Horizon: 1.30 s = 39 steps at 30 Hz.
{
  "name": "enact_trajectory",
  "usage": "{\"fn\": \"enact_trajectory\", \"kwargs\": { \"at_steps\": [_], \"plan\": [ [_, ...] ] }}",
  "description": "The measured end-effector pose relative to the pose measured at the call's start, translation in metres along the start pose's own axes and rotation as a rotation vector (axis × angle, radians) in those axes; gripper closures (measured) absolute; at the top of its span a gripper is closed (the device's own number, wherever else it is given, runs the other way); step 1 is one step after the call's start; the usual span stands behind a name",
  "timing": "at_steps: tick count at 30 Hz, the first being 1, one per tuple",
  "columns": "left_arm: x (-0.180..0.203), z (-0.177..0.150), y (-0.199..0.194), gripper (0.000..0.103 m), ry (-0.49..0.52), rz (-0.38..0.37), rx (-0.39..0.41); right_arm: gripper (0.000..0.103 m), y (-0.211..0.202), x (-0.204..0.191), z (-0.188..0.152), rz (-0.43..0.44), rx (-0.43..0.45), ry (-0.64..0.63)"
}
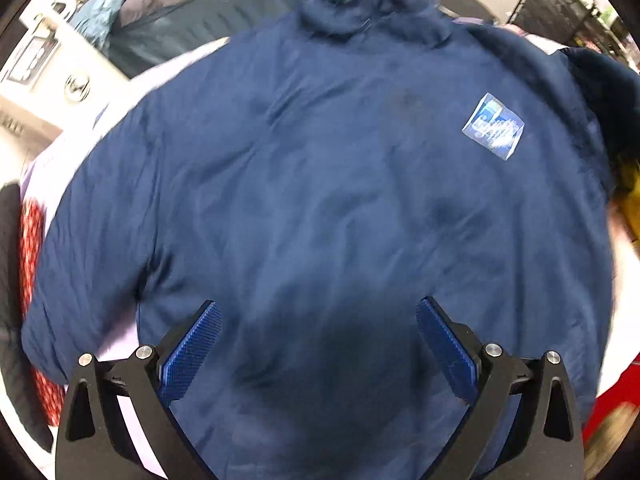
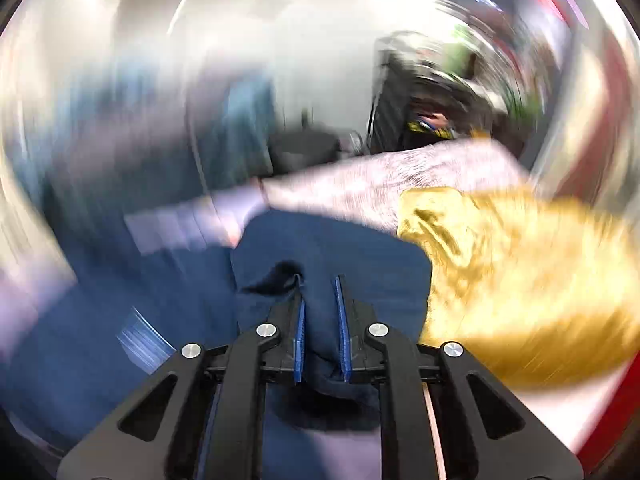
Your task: Fold large clothes
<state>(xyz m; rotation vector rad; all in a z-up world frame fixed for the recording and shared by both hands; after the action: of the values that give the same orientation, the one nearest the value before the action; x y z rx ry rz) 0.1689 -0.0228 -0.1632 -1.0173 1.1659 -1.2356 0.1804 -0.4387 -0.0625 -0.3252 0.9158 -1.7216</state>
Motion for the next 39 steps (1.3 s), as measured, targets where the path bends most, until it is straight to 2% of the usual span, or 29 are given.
{"fn": "enact_trajectory", "kwargs": {
  "at_steps": [2, 3, 4, 7, 9, 12, 14, 15, 16, 17, 18, 21, 25, 27, 28, 30, 32, 34, 36, 37, 39],
  "plan": [
    [0.017, 0.022, -0.010, 0.007, 0.033, -0.006, 0.039, 0.089, -0.030, 0.050, 0.016, 0.106, 0.095, 0.273],
    [0.029, 0.038, -0.016, 0.007, 0.059, -0.010, 0.063, 0.089, -0.043, 0.089, 0.017, 0.145, 0.133, 0.435],
    [0.036, 0.046, -0.021, 0.007, 0.079, -0.014, 0.080, 0.089, -0.048, 0.116, 0.014, 0.150, 0.146, 0.529],
    [0.074, 0.064, -0.034, 0.007, 0.163, -0.028, 0.119, 0.089, -0.054, 0.207, -0.018, 0.082, 0.161, 0.774],
    [0.104, 0.064, -0.040, 0.007, 0.222, -0.054, 0.132, 0.089, -0.050, 0.265, -0.051, 0.046, 0.120, 0.929],
    [0.140, 0.061, -0.040, 0.007, 0.295, -0.079, 0.124, 0.088, -0.047, 0.311, -0.087, 0.024, 0.062, 1.066],
    [0.163, 0.052, -0.042, 0.007, 0.335, -0.104, 0.118, 0.086, -0.055, 0.324, -0.097, -0.074, 0.044, 1.037],
    [0.170, 0.050, -0.043, 0.007, 0.346, -0.112, 0.120, 0.071, -0.058, 0.327, -0.098, -0.097, 0.049, 1.026],
    [0.177, 0.046, -0.044, 0.007, 0.360, -0.118, 0.126, 0.039, -0.063, 0.329, -0.099, -0.119, 0.054, 1.006],
    [0.182, 0.043, -0.046, 0.007, 0.372, -0.120, 0.130, 0.028, -0.067, 0.329, -0.100, -0.142, 0.054, 0.985],
    [0.187, 0.038, -0.048, 0.007, 0.386, -0.118, 0.135, 0.027, -0.073, 0.329, -0.101, -0.163, 0.057, 0.953],
    [0.185, 0.029, -0.056, 0.007, 0.385, -0.130, 0.161, 0.027, -0.090, 0.317, -0.095, -0.221, 0.073, 0.776],
    [0.159, 0.018, -0.055, 0.007, 0.308, -0.126, 0.135, 0.027, -0.093, 0.278, -0.095, -0.282, 0.029, 0.437],
    [0.139, 0.012, -0.051, 0.007, 0.246, -0.129, 0.115, 0.027, -0.090, 0.252, -0.105, -0.271, -0.004, 0.309],
    [0.130, 0.009, -0.049, 0.007, 0.224, -0.127, 0.106, 0.027, -0.085, 0.242, -0.111, -0.240, -0.033, 0.286],
    [0.112, 0.001, -0.046, 0.007, 0.182, -0.119, 0.088, 0.027, -0.076, 0.239, -0.127, -0.152, -0.078, 0.386],
    [0.102, -0.004, -0.045, 0.007, 0.166, -0.108, 0.079, 0.027, -0.064, 0.240, -0.140, -0.116, -0.132, 0.501],
    [0.093, -0.010, -0.046, 0.007, 0.157, -0.097, 0.081, 0.033, -0.057, 0.241, -0.143, -0.052, -0.156, 0.589],
    [0.087, -0.015, -0.049, 0.007, 0.150, -0.094, 0.091, 0.036, -0.065, 0.235, -0.137, -0.054, -0.132, 0.572],
    [0.085, -0.016, -0.049, 0.007, 0.148, -0.094, 0.095, 0.042, -0.073, 0.230, -0.132, -0.076, -0.096, 0.544],
    [0.083, -0.019, -0.051, 0.007, 0.144, -0.099, 0.100, 0.046, -0.081, 0.222, -0.125, -0.045, -0.067, 0.532]
  ]
}}
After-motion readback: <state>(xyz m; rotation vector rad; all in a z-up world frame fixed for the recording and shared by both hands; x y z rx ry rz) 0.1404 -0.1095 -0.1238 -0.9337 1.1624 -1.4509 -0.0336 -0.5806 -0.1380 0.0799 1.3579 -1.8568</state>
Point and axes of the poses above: each gripper's, at about its wrist camera, not at the fingertips, and y roughly the way its jaws point, x to its right, z to its top, the point moved 4 cm from there along y, roughly the way its jaws point, and after that the axes turned 5 degrees about y, right-handed, at the moved point
